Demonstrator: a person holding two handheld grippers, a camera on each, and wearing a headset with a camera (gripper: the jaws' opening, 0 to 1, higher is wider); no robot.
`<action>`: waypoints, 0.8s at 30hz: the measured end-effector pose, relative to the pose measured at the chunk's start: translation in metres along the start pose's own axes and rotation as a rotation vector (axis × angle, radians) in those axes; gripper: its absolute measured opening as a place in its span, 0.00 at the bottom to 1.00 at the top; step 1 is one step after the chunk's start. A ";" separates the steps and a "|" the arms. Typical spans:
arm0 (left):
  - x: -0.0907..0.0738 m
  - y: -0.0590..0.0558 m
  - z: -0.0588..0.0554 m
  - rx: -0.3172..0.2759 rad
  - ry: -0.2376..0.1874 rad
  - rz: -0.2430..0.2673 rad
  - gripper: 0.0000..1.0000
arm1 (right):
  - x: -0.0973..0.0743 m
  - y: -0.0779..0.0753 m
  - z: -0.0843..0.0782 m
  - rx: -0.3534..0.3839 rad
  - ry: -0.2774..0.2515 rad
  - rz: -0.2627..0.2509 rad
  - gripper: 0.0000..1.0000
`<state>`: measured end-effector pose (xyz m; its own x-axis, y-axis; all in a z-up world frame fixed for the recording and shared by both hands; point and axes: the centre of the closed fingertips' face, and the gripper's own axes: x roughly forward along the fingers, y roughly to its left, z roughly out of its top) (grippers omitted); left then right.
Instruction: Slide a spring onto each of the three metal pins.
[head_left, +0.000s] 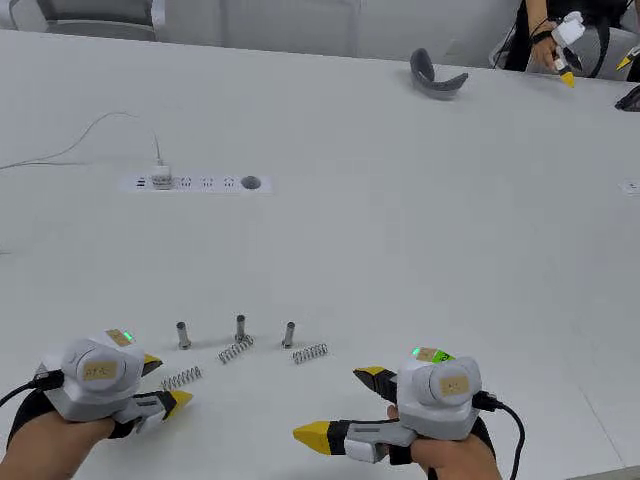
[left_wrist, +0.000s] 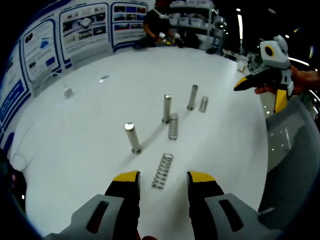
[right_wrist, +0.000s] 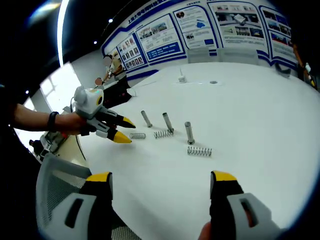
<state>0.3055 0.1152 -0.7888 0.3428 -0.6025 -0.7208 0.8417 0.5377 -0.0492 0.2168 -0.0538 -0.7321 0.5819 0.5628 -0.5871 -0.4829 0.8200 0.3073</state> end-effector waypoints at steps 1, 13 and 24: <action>0.000 0.000 0.000 0.000 0.000 0.001 0.37 | 0.000 0.000 0.000 0.000 0.000 0.000 0.81; 0.008 0.004 -0.009 0.012 0.035 0.009 0.20 | 0.002 0.003 -0.002 -0.004 0.008 0.007 0.81; 0.010 0.000 -0.010 0.020 0.041 -0.002 0.11 | 0.001 0.003 -0.001 -0.005 0.006 0.008 0.82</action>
<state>0.3050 0.1154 -0.8026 0.3246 -0.5786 -0.7483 0.8505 0.5247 -0.0368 0.2152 -0.0509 -0.7324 0.5738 0.5688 -0.5893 -0.4911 0.8147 0.3083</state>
